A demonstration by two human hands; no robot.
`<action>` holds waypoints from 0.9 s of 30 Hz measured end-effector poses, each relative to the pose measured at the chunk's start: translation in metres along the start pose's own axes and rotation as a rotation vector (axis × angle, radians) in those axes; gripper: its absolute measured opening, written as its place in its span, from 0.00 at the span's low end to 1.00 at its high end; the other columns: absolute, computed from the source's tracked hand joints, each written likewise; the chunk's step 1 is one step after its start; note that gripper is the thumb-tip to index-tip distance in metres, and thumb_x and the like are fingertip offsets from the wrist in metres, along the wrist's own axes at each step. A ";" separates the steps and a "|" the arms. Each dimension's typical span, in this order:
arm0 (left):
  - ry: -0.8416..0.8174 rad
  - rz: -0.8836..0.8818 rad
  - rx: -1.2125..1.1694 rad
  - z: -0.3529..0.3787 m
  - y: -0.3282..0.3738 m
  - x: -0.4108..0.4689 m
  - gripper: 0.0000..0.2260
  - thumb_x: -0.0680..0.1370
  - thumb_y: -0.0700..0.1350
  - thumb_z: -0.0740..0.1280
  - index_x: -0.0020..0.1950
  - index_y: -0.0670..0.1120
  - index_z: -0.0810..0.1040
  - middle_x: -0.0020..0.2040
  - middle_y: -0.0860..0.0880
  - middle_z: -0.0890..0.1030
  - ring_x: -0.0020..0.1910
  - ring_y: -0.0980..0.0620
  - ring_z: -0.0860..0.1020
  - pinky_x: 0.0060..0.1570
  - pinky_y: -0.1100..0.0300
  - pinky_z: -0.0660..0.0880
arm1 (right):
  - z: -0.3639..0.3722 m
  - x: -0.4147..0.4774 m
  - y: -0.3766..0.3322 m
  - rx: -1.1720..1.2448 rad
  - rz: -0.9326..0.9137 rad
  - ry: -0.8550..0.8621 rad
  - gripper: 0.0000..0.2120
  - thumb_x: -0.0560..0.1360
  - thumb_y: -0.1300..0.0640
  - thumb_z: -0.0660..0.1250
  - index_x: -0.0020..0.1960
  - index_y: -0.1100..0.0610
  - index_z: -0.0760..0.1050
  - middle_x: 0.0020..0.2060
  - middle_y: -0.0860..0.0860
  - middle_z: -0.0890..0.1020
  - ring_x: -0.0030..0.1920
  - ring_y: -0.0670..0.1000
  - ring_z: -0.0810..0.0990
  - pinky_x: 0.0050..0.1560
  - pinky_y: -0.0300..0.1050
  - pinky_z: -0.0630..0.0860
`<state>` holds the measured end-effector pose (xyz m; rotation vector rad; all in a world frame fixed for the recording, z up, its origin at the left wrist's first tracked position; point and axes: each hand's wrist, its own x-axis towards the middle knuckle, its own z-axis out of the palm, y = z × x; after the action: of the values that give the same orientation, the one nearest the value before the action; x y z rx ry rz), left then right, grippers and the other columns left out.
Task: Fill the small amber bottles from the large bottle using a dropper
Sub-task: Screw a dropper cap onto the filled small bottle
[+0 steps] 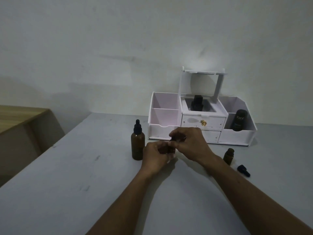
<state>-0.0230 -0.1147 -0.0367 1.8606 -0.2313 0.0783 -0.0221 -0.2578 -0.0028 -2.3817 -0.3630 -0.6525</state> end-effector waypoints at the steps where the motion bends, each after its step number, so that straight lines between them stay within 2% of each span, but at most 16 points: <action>1: 0.005 -0.002 0.001 0.000 0.000 0.000 0.14 0.72 0.40 0.75 0.56 0.48 0.83 0.53 0.51 0.84 0.51 0.53 0.82 0.57 0.55 0.78 | 0.001 0.000 0.000 -0.001 0.019 0.003 0.12 0.68 0.54 0.79 0.50 0.55 0.85 0.40 0.49 0.86 0.39 0.43 0.83 0.49 0.39 0.82; 3: 0.006 0.003 -0.009 0.000 -0.001 0.000 0.13 0.71 0.40 0.75 0.55 0.48 0.83 0.53 0.51 0.84 0.50 0.53 0.82 0.56 0.58 0.78 | 0.004 0.000 -0.001 0.009 0.057 0.008 0.15 0.67 0.51 0.79 0.51 0.54 0.84 0.41 0.48 0.86 0.39 0.44 0.83 0.48 0.39 0.81; 6: -0.003 0.031 -0.010 -0.001 -0.002 -0.001 0.12 0.72 0.39 0.75 0.54 0.48 0.83 0.52 0.51 0.85 0.49 0.55 0.82 0.55 0.60 0.78 | 0.006 -0.001 -0.001 0.021 0.055 0.007 0.22 0.66 0.46 0.79 0.58 0.51 0.81 0.46 0.46 0.84 0.42 0.43 0.82 0.47 0.37 0.81; 9: -0.018 0.026 -0.012 -0.002 -0.002 -0.001 0.13 0.72 0.38 0.74 0.56 0.47 0.83 0.52 0.51 0.84 0.50 0.54 0.82 0.56 0.56 0.78 | 0.003 -0.001 -0.002 0.032 0.040 -0.028 0.17 0.68 0.57 0.78 0.57 0.55 0.83 0.47 0.50 0.86 0.44 0.46 0.84 0.51 0.42 0.83; 11: -0.022 0.027 -0.018 -0.002 -0.002 -0.001 0.14 0.72 0.38 0.74 0.56 0.47 0.83 0.51 0.52 0.85 0.49 0.55 0.82 0.56 0.57 0.78 | 0.001 -0.001 -0.004 0.016 0.042 -0.021 0.14 0.68 0.59 0.77 0.54 0.56 0.84 0.44 0.51 0.87 0.42 0.45 0.84 0.51 0.41 0.82; 14: -0.013 0.035 -0.025 -0.003 -0.003 -0.001 0.13 0.71 0.38 0.75 0.55 0.48 0.83 0.49 0.52 0.85 0.45 0.58 0.82 0.52 0.64 0.78 | 0.002 0.000 -0.004 0.019 0.086 0.002 0.15 0.67 0.54 0.79 0.52 0.56 0.84 0.42 0.50 0.86 0.39 0.44 0.83 0.49 0.39 0.82; 17: -0.008 0.042 -0.003 -0.002 -0.004 0.000 0.13 0.71 0.39 0.75 0.54 0.48 0.83 0.51 0.51 0.85 0.48 0.55 0.82 0.53 0.61 0.78 | 0.003 0.000 -0.005 0.026 0.109 -0.001 0.21 0.66 0.48 0.80 0.56 0.54 0.82 0.44 0.48 0.85 0.41 0.45 0.83 0.47 0.35 0.80; 19: -0.015 0.041 -0.009 -0.002 -0.003 0.000 0.13 0.72 0.39 0.74 0.55 0.48 0.83 0.52 0.51 0.85 0.50 0.54 0.82 0.55 0.59 0.78 | 0.002 0.000 -0.005 0.033 0.087 -0.016 0.21 0.67 0.52 0.79 0.59 0.54 0.82 0.47 0.49 0.85 0.44 0.46 0.83 0.49 0.38 0.81; 22: -0.025 0.036 -0.005 -0.002 -0.004 0.000 0.14 0.72 0.39 0.74 0.57 0.47 0.82 0.53 0.51 0.84 0.49 0.56 0.82 0.55 0.60 0.78 | 0.001 -0.001 -0.006 0.016 0.072 -0.029 0.15 0.68 0.60 0.77 0.55 0.56 0.84 0.46 0.52 0.87 0.43 0.46 0.84 0.52 0.44 0.83; 24: -0.019 0.044 0.009 -0.002 -0.004 0.001 0.14 0.72 0.39 0.75 0.56 0.48 0.83 0.50 0.52 0.84 0.46 0.58 0.81 0.51 0.65 0.78 | 0.001 0.000 -0.005 0.001 0.078 -0.020 0.13 0.68 0.56 0.79 0.52 0.56 0.84 0.43 0.51 0.86 0.40 0.45 0.83 0.50 0.40 0.82; 27: -0.016 0.060 0.007 -0.002 -0.005 0.001 0.12 0.71 0.39 0.75 0.54 0.48 0.84 0.45 0.56 0.83 0.41 0.62 0.80 0.43 0.72 0.77 | 0.002 0.000 -0.004 0.015 0.109 -0.012 0.18 0.66 0.48 0.79 0.53 0.54 0.83 0.43 0.49 0.85 0.40 0.43 0.82 0.45 0.33 0.79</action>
<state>-0.0212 -0.1116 -0.0403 1.8624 -0.2984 0.1054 -0.0228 -0.2533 -0.0018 -2.3734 -0.2405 -0.5843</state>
